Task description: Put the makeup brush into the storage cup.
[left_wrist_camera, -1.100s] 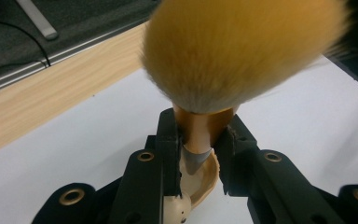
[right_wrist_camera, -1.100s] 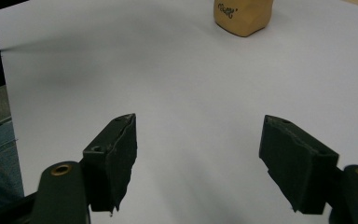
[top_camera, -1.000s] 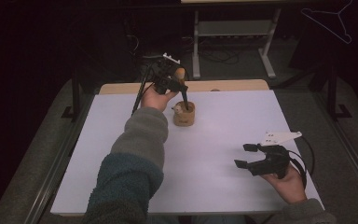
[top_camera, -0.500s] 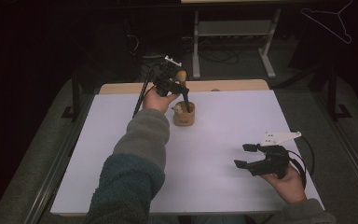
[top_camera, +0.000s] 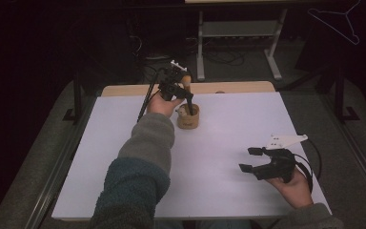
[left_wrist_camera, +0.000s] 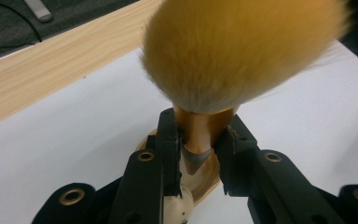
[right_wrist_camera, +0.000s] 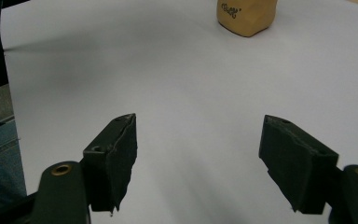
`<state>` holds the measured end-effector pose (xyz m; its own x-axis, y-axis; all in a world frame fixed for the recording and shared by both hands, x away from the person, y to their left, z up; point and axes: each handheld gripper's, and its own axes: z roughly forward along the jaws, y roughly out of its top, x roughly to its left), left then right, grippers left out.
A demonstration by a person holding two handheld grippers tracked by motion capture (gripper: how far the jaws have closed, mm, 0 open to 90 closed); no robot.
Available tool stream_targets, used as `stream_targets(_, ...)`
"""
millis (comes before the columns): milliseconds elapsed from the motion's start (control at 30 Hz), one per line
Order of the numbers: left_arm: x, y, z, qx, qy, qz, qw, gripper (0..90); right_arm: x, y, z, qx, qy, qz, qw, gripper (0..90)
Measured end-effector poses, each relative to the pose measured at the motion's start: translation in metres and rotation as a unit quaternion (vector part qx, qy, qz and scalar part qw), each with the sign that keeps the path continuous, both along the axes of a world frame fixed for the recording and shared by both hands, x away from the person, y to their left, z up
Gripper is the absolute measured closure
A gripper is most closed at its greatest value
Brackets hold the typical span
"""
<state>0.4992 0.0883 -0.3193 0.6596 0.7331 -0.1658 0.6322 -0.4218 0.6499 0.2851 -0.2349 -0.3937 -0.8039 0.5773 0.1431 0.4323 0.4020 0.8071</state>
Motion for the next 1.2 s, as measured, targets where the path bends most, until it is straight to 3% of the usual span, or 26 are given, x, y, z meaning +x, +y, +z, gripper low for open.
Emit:
stream_targets(900, 0.005, -0.01, -0.02, 0.03, 0.024, -0.001, 0.9993, 71.2, 0.0, 0.001, -0.001, 0.001, 0.003, 0.004, 1.0, 26.7)
stream_targets(1200, 0.002, -0.007, -0.015, 0.026, 0.008, 0.012, 0.9996, 62.8, 0.0, 0.001, -0.001, 0.001, 0.001, 0.005, 1.0, 26.7)
